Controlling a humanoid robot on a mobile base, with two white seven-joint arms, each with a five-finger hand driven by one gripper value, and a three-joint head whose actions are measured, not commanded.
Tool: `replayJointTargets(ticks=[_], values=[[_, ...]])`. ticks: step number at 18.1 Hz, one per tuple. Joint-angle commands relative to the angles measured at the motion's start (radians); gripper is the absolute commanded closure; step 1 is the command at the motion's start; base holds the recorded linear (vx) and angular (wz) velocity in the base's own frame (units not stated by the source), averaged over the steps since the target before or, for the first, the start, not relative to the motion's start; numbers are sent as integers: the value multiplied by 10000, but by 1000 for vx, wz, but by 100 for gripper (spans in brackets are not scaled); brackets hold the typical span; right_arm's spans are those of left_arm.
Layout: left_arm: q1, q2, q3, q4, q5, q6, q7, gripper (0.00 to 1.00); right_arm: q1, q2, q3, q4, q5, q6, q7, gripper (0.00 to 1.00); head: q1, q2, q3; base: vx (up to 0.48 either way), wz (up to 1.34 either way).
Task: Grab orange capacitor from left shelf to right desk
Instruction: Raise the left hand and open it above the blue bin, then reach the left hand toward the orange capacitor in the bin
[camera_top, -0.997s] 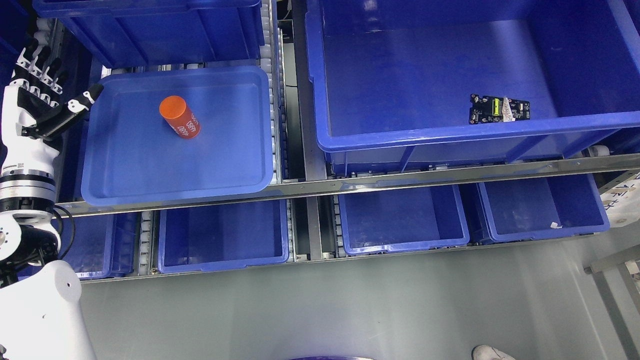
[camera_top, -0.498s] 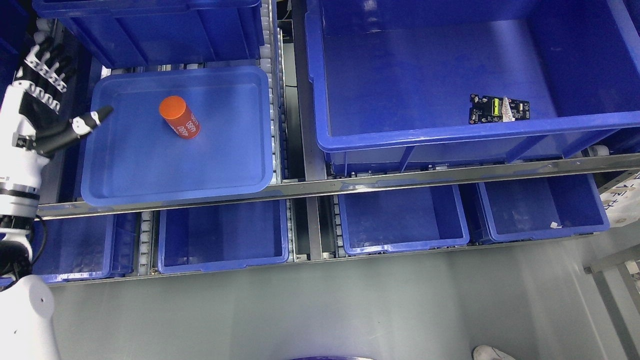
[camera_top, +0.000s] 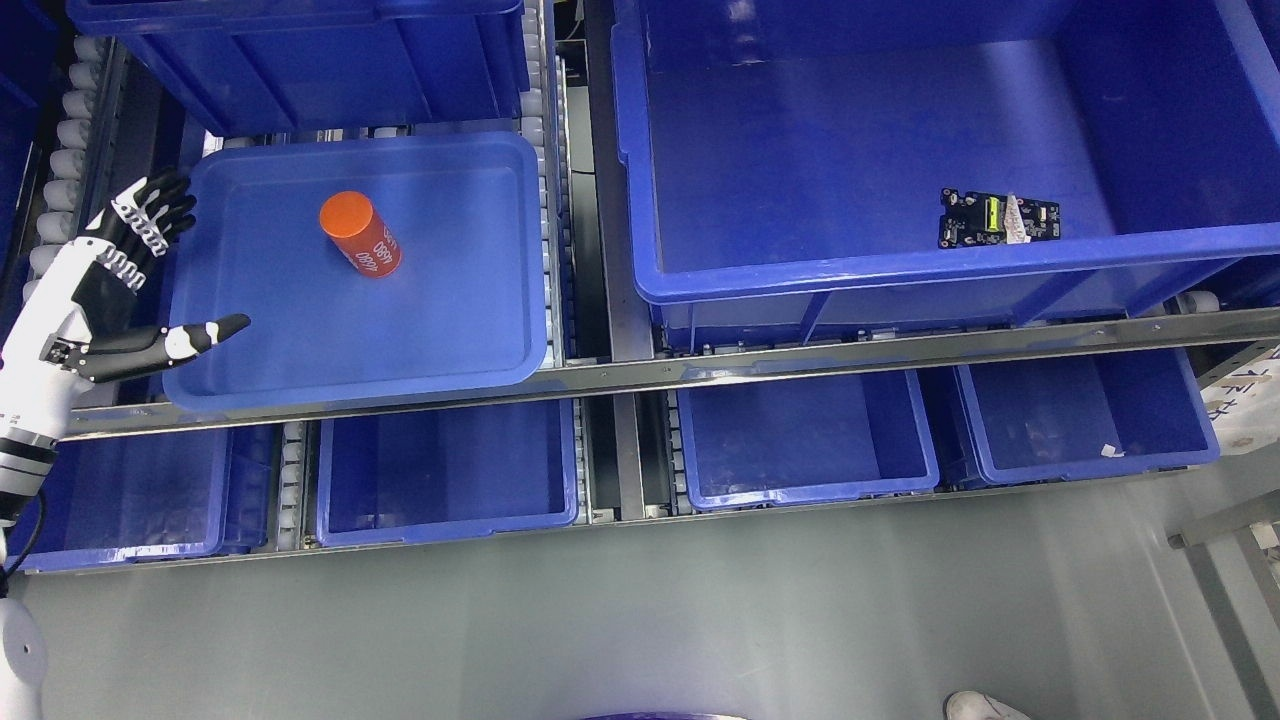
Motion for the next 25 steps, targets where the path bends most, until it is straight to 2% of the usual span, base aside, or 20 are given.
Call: replayJointTargets(ticks=[1,10,15,25], values=[[-122,1311,-621,1039,-7,7,-230,2,199,-175,-123,-175,46,6,-8,0,0,0,0,0,0],[-1746,1420,-2139,2510,-7,222,-321,6,199,-175,-123,-175,46,6,-8,0,0,0,0,0,0],[-2192,1343,-2953,3108,-7,298,-414,8,199,-175,-123,-175,46,6,-8,0,0,0,0,0,0],[-2759,991,-3598,3662,-650,298,-414,6,199,-175,-123,-175,46,6,-8,0,0,0,0,0,0]])
